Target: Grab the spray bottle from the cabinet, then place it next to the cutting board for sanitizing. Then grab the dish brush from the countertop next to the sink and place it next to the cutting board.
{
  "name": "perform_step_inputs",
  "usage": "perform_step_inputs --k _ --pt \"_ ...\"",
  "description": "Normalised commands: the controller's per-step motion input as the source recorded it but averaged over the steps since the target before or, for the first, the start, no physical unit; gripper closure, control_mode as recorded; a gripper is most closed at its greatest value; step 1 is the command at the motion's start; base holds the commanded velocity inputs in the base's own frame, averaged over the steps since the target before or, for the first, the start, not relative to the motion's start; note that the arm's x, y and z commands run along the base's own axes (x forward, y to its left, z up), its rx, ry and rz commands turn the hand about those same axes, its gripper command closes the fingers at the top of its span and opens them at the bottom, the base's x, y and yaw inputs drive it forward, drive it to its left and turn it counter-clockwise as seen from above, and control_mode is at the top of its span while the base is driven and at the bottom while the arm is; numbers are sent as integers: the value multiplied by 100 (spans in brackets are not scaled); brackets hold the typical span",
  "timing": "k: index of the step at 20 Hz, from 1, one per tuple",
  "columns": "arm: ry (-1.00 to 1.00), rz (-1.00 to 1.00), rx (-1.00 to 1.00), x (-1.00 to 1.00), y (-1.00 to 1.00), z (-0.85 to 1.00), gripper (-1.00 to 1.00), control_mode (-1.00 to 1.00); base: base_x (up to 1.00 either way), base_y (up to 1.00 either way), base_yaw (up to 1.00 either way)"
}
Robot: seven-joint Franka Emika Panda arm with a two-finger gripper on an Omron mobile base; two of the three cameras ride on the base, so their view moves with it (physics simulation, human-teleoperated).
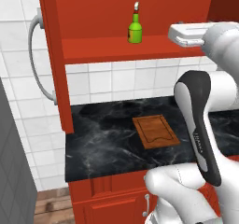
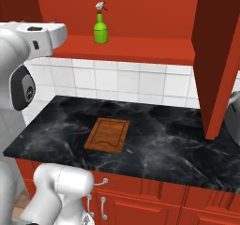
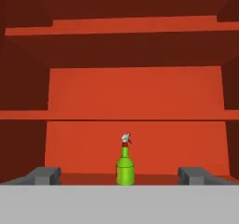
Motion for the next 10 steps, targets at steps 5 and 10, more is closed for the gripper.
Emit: perform_step_inputs --k 5,10 --pt "6 0 0 73 0 -5 -100 -100 0 0 0" --pt "0 0 0 59 0 -22 -100 -100 0 0 0"
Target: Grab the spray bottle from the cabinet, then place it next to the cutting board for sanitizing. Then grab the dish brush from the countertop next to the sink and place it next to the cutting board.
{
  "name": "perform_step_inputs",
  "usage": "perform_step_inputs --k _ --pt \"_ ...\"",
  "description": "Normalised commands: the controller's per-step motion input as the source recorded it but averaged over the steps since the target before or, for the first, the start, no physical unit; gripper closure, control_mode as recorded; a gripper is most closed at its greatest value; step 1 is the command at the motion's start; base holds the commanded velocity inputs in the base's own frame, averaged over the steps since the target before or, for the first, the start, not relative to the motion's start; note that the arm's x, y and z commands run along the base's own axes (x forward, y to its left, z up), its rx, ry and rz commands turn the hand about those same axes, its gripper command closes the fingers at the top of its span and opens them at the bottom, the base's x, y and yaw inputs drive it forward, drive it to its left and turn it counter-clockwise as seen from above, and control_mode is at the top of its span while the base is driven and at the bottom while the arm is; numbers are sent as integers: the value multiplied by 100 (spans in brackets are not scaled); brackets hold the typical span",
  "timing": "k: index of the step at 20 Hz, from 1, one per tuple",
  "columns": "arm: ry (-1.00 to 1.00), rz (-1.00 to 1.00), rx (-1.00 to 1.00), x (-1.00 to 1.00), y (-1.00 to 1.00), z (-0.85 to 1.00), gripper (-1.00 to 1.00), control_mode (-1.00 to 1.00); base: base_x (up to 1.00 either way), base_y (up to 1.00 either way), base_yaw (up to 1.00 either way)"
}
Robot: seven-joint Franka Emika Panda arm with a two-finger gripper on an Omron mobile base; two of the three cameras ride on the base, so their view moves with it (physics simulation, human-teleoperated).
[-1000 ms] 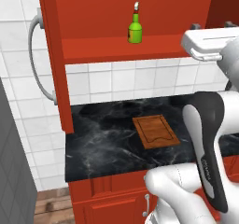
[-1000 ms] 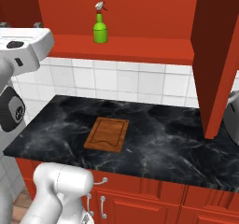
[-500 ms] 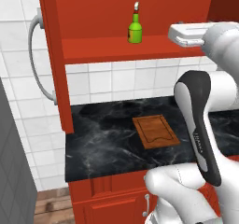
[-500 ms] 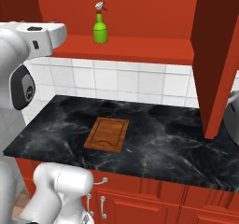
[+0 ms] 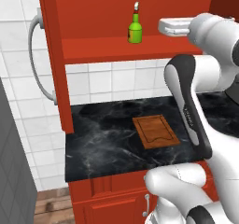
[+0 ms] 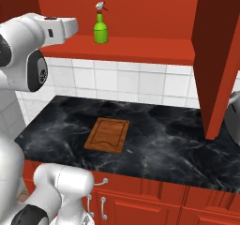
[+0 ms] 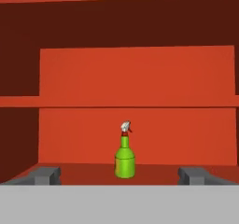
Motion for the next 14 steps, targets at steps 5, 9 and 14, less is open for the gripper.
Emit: perform_step_inputs --k 5,9,14 --pt "3 0 -2 61 0 -31 -100 -100 0 0 0" --pt "2 0 0 64 0 -21 -100 -100 0 0 0" --pt "5 0 0 67 0 -11 -100 -100 0 0 0"
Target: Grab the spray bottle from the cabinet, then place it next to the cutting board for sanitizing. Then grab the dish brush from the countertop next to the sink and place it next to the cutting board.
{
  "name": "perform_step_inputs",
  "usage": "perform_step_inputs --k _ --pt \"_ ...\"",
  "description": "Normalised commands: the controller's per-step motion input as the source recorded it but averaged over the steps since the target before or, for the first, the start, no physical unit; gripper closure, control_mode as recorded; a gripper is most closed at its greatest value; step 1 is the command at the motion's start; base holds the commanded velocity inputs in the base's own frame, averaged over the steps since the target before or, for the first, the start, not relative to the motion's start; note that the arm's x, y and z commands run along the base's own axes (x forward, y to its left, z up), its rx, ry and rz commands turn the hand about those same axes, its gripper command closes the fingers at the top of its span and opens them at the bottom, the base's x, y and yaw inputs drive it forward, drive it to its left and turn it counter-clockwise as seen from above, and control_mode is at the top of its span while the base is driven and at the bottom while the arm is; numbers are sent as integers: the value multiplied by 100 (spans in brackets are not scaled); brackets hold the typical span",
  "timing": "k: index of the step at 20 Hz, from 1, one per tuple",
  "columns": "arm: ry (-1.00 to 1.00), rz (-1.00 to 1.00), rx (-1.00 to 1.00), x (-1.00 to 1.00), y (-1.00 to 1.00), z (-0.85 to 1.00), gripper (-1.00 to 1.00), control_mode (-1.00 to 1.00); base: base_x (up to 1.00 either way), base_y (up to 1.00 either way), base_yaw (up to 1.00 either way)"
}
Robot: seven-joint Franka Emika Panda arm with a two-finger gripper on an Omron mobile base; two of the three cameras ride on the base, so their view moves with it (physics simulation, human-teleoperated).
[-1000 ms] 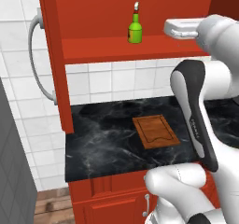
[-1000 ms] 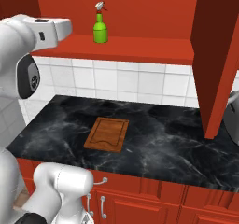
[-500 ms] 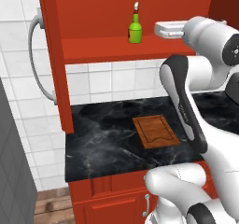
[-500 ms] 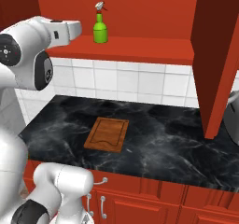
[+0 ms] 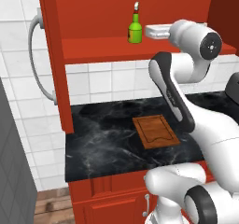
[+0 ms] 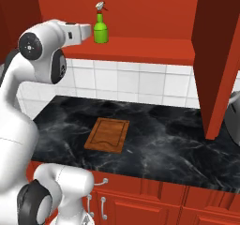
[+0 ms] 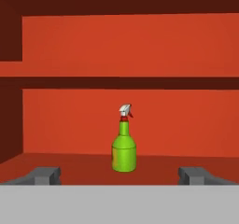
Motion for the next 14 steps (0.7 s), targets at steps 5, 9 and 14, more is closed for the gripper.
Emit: perform_step_inputs --k 5,9,14 --pt "3 0 0 67 0 -9 -100 -100 0 0 0" --pt "2 0 0 62 0 -2 -100 -100 0 0 0" --pt "1 0 0 56 0 0 -100 -100 0 0 0"
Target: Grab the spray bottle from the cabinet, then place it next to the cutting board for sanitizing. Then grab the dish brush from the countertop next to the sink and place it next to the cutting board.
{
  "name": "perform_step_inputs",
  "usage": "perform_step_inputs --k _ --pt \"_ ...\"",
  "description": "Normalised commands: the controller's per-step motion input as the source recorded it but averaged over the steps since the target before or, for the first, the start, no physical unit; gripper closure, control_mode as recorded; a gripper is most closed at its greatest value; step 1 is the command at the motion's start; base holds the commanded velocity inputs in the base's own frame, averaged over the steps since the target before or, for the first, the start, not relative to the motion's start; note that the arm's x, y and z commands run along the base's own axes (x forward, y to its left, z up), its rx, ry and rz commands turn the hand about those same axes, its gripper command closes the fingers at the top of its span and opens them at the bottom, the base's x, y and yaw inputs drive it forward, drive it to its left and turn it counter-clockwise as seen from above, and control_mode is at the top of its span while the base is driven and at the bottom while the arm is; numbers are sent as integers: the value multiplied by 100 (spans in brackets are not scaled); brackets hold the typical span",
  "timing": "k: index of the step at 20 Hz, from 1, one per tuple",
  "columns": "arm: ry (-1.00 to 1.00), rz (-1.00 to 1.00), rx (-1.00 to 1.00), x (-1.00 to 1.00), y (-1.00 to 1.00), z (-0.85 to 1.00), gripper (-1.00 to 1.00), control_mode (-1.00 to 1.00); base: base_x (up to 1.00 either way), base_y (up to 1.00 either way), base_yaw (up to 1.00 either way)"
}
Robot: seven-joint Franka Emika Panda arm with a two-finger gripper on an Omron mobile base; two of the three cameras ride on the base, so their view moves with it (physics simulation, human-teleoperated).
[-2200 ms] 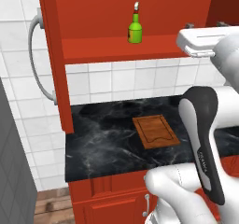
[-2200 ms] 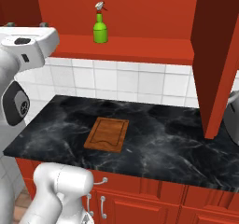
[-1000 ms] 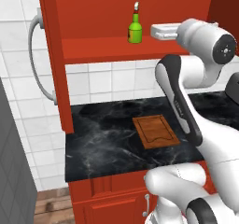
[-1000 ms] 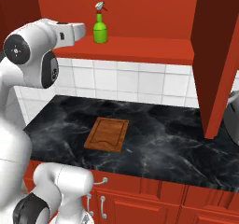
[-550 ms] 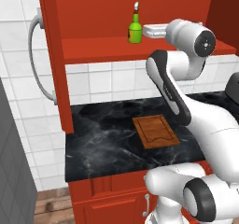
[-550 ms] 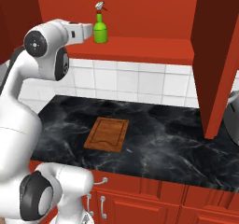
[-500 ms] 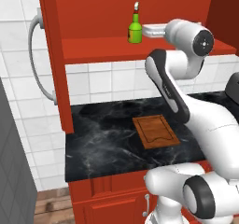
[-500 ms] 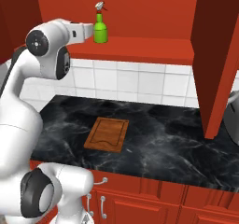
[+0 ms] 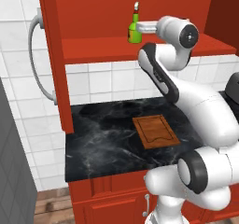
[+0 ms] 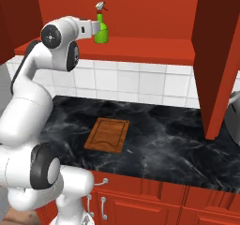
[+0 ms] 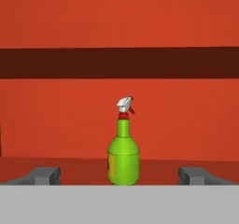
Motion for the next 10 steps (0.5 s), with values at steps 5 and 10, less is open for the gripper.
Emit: perform_step_inputs --k 5,10 --pt "2 0 0 49 0 0 -100 -100 0 0 0" --pt "6 0 0 62 0 0 -100 -100 0 0 0"
